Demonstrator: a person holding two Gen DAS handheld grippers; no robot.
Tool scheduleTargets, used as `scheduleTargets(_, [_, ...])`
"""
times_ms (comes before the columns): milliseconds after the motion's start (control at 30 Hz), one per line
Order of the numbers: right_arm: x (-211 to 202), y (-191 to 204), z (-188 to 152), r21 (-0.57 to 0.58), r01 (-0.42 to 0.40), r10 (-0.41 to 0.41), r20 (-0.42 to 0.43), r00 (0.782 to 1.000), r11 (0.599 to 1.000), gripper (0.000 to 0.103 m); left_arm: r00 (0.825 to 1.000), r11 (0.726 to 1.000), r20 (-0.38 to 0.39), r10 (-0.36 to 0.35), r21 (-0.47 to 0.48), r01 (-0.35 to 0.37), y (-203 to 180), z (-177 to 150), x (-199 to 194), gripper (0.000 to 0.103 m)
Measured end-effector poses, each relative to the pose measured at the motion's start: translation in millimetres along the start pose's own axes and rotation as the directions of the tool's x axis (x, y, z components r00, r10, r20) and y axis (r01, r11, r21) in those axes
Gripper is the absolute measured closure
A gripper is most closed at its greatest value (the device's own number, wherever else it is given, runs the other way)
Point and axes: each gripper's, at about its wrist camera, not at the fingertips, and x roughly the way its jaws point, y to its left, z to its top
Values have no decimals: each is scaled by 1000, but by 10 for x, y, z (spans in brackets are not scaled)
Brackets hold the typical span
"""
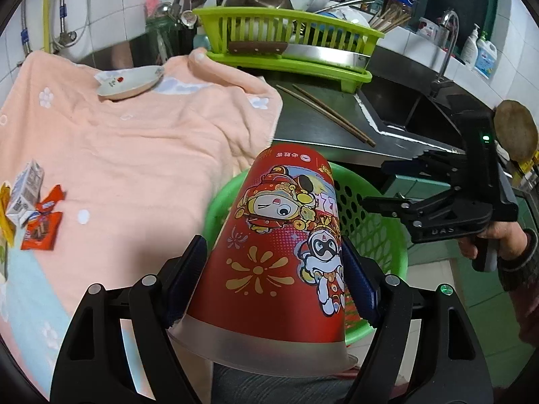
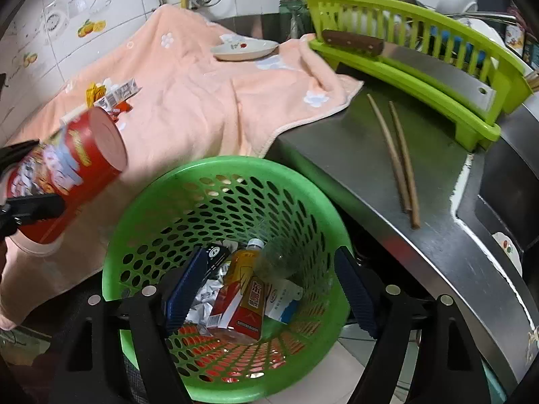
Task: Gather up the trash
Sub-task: 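Release the clear cup over the green basket while the left gripper drops the red cup in, then grasp the yellow snack wrapper with the right gripper while the left gripper approaches the white paper cup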
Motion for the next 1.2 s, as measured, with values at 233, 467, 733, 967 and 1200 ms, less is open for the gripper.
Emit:
scheduleTargets(233, [-129,-46,-32,6,14,-15,36,999,1000,22,1000,999,-18,-26,-44,25,-21,24,170,23])
scheduleTargets(467, [-155,16,-4,0,2,-2,47,999,1000,21,1000,998,-2,-3,-68,3,51,-30,141,22])
scheduleTargets(733, [-103,278,115,-41,-46,48,51,998,998,21,996,992,30,81,-98,-78,299,-123,-142,22])
scheduleTargets(967, [22,644,275,-99,-99,104,42,994,990,21,987,974,38,158,-170,-149,718,-248,-388,22])
scheduleTargets(1200, [173,993,478,-159,-149,154,24,988,976,21,969,941,43,245,-250,-227,1199,-390,-628,22])
